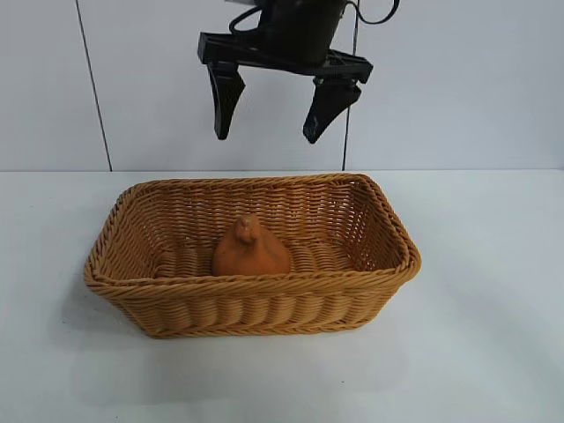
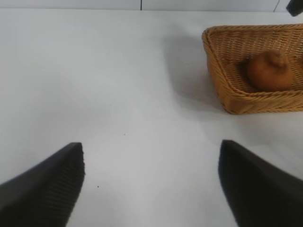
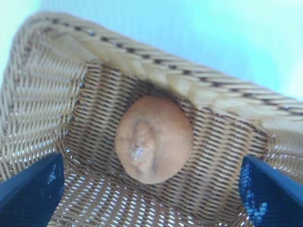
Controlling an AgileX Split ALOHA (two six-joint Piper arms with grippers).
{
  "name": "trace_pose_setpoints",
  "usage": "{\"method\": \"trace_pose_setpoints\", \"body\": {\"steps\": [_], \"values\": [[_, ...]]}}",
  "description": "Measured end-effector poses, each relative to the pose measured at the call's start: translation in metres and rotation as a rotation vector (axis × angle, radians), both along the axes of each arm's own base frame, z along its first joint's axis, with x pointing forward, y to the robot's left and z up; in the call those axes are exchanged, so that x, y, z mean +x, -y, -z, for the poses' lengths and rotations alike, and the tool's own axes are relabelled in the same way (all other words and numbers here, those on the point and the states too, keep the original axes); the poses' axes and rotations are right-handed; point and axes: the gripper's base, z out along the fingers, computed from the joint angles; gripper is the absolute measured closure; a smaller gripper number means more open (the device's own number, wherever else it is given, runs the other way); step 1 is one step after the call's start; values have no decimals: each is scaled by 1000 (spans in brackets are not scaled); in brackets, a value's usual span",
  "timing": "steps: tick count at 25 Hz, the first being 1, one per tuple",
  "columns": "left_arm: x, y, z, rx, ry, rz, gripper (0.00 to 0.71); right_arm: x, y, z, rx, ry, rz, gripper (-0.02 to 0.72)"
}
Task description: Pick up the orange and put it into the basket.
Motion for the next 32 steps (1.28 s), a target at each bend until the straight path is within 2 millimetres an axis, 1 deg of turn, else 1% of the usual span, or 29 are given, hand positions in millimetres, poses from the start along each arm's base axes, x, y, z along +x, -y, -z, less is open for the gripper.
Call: {"method": "trace_pose_setpoints", "body": {"steps": [3,5,9,12,17,19,22,23,25,30,32], "values": [[0,0,0,0,0,0,153,2,8,-7,0,12,21,10],[0,0,0,0,0,0,153,7,19,-13,-3,29,44,10],[0,0,0,0,0,0,153,21,53,-24,-19,63,117,10],[0,0,0,0,0,0,153,36,87,-25,-34,73,195,10],[0,0,0,0,0,0,153,58,153,-25,-63,80,339,10],[0,0,0,0,1,0,153,64,179,-25,-72,81,397,10],[0,0,0,0,1,0,153,69,211,-25,-76,79,466,10],[0,0,0,0,1,0,153,70,218,-25,-76,79,482,10],[0,0,0,0,1,0,153,71,229,-25,-77,78,504,10],[0,0,0,0,1,0,153,70,230,-24,-78,70,506,10],[0,0,0,0,1,0,153,64,230,-21,-83,51,505,10]]}}
